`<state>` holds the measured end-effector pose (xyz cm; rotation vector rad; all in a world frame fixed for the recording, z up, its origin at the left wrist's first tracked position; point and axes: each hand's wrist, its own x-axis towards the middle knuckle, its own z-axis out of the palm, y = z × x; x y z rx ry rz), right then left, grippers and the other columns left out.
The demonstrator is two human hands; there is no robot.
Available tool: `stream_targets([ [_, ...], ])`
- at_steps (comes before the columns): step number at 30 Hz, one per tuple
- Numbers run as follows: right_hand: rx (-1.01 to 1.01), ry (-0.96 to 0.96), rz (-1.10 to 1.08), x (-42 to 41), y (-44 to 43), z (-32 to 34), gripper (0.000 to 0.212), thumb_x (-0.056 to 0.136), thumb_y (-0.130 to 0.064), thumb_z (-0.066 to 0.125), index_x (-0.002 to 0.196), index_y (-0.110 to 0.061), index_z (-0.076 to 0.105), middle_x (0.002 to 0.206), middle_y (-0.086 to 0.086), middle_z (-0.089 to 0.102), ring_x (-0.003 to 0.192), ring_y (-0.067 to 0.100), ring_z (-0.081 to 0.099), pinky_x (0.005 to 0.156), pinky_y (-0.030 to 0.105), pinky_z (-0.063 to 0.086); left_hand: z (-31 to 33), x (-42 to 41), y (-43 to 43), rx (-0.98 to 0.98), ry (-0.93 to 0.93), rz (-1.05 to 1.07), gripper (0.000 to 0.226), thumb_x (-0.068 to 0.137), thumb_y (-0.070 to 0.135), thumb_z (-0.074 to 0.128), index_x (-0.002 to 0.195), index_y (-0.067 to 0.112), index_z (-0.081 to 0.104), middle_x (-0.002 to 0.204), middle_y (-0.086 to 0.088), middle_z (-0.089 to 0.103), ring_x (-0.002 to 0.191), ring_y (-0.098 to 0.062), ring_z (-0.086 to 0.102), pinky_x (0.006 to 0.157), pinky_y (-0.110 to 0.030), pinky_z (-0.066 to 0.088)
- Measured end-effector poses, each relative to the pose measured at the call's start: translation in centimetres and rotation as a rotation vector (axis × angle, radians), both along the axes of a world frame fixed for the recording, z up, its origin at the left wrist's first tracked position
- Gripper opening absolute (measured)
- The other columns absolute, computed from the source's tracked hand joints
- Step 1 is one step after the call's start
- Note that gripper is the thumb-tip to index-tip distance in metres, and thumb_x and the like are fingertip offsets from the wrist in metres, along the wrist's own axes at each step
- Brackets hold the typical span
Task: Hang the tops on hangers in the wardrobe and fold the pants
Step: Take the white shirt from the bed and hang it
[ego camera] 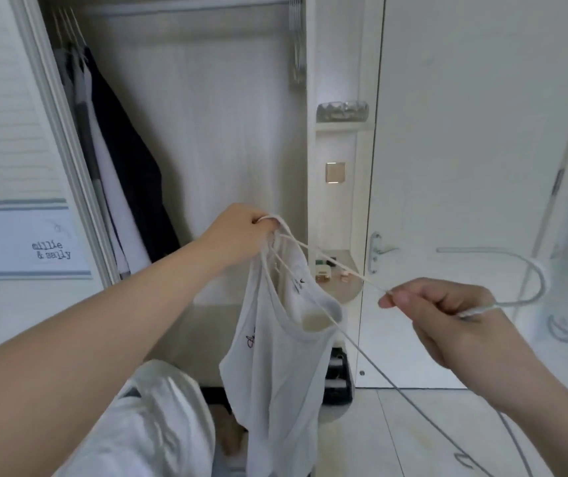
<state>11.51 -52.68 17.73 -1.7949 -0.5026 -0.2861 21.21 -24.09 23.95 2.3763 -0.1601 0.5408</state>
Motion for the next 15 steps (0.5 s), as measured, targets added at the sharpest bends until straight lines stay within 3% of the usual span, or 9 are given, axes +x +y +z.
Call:
stream_targets([
  [2, -0.012, 0.039, -0.01, -1.0, -0.8, -1.1, 0.018, 0.092, -0.026, 0.062, 0.083, -0.026, 0.078, 0.048, 0.006, 0.028, 0.048, 0.018, 0.02, 0.047, 0.025, 0.016, -0.9, -2.0, -1.7, 0.121, -0.014, -0.034, 0.044, 0.1, 0.023, 0.053, 0.06, 0.011, 0.04, 0.059, -0.005, 0.033, 0.051, -0.014, 0.03, 0.05, -0.027, 0.025],
  [4, -0.022, 0.055, -0.023, -1.8, -1.4, -2.1, 0.021, 0.093, -0.023, 0.062, 0.08, -0.026, 0.077, 0.046, -0.001, 0.031, 0.044, 0.017, 0.023, 0.045, 0.022, 0.019, -1.5, -3.9, -3.5, 0.274, -0.008, -0.056, 0.046, 0.101, 0.022, 0.051, 0.059, 0.01, 0.039, 0.056, -0.002, 0.032, 0.05, -0.015, 0.027, 0.05, -0.029, 0.023],
  [7, -0.074, 0.048, -0.042, -2.3, -1.5, -3.7, 0.024, 0.093, -0.016, 0.062, 0.074, -0.019, 0.076, 0.042, -0.016, 0.041, 0.039, 0.004, 0.035, 0.041, 0.01, 0.025, -2.3, -6.2, -6.3, 0.298, 0.018, -0.107, 0.039, 0.1, 0.021, 0.051, 0.067, 0.0, 0.048, 0.055, 0.003, 0.034, 0.049, -0.012, 0.029, 0.05, -0.028, 0.023],
  [10, -0.08, 0.14, -0.011, -2.6, -0.6, -5.6, 0.022, 0.093, -0.015, 0.066, 0.074, -0.01, 0.076, 0.045, -0.016, 0.047, 0.042, 0.001, 0.04, 0.044, 0.01, 0.027, -3.0, -8.8, -9.5, 0.304, 0.009, -0.189, 0.042, 0.099, 0.023, 0.052, 0.061, 0.012, 0.038, 0.05, 0.005, 0.034, 0.048, -0.011, 0.033, 0.049, -0.027, 0.023],
  [13, 0.041, 0.211, 0.011, -3.0, -0.3, -7.1, 0.028, 0.095, -0.015, 0.064, 0.069, -0.017, 0.074, 0.047, -0.011, 0.044, 0.043, 0.004, 0.036, 0.046, 0.017, 0.028, -4.5, -10.9, -11.4, 0.358, -0.002, -0.367, 0.044, 0.1, 0.02, 0.055, 0.059, 0.011, 0.041, 0.063, -0.007, 0.044, 0.058, -0.014, 0.04, 0.057, -0.028, 0.028],
  [15, 0.121, 0.199, 0.031, -3.7, -0.9, -7.5, 0.029, 0.097, -0.015, 0.063, 0.07, -0.018, 0.073, 0.044, -0.008, 0.04, 0.039, 0.006, 0.032, 0.042, 0.016, 0.027, -6.2, -11.8, -11.2, 0.436, 0.076, -0.456, 0.037, 0.102, 0.038, 0.051, 0.076, 0.015, 0.062, 0.089, -0.006, 0.059, 0.078, -0.005, 0.048, 0.076, -0.021, 0.035],
])
